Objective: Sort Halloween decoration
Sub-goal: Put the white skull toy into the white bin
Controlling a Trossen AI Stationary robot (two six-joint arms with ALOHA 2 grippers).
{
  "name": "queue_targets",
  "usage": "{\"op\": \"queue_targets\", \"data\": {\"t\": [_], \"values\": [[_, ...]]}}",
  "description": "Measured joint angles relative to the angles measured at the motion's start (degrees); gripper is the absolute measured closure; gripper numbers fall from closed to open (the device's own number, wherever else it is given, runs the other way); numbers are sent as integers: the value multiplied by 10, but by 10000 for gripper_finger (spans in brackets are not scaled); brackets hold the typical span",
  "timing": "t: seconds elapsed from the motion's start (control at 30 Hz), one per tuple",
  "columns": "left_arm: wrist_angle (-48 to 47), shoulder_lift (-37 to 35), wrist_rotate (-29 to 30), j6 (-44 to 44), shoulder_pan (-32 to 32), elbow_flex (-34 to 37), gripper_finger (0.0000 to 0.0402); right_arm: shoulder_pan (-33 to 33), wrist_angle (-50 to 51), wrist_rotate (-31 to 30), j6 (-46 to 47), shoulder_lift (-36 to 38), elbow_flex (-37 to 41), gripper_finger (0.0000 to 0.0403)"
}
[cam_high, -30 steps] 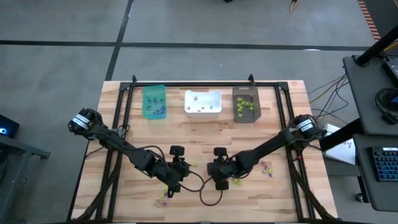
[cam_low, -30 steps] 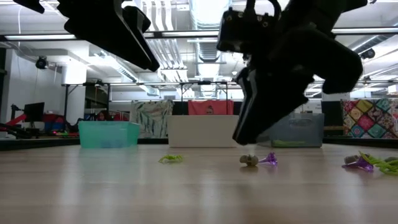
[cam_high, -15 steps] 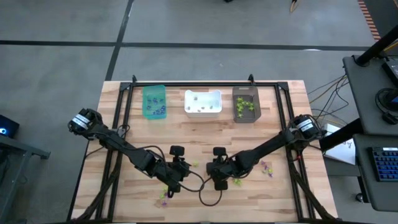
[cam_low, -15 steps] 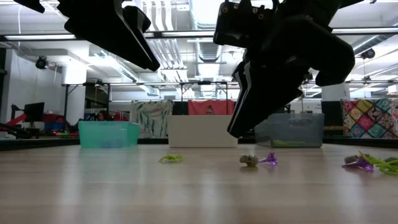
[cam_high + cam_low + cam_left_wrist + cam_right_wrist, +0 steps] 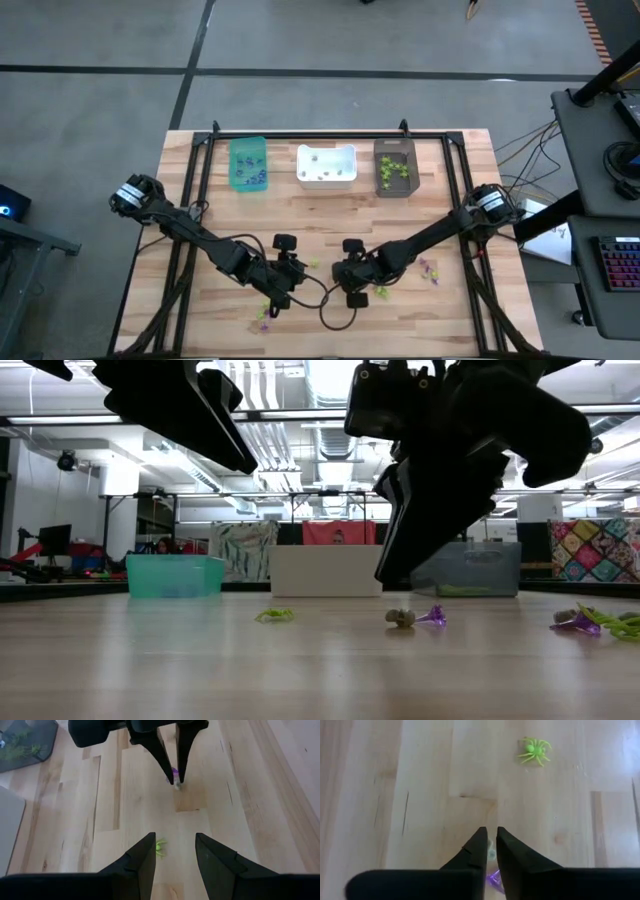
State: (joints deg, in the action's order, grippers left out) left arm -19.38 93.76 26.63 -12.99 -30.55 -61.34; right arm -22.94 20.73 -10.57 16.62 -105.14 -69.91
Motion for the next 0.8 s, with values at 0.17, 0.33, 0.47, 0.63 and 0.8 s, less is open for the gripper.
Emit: {"op": "queue_targets", "data": {"t": [0.17, 0.33, 0.47, 0.63, 0.8], "values": [[0, 0, 0, 0, 0, 0, 280, 0, 1, 1, 1, 0, 0, 308], [0, 0, 0, 0, 0, 0, 280, 0, 1, 0, -2, 0, 1, 275], [0, 0, 0, 0, 0, 0, 280, 0, 2, 0, -2, 0, 7, 269], [1, 0, 0, 0, 0, 0, 280, 0, 0, 0, -2, -20, 8, 273], [3, 0, 0, 0, 0, 0, 280, 2, -2, 1, -1, -36, 8, 284]]}}
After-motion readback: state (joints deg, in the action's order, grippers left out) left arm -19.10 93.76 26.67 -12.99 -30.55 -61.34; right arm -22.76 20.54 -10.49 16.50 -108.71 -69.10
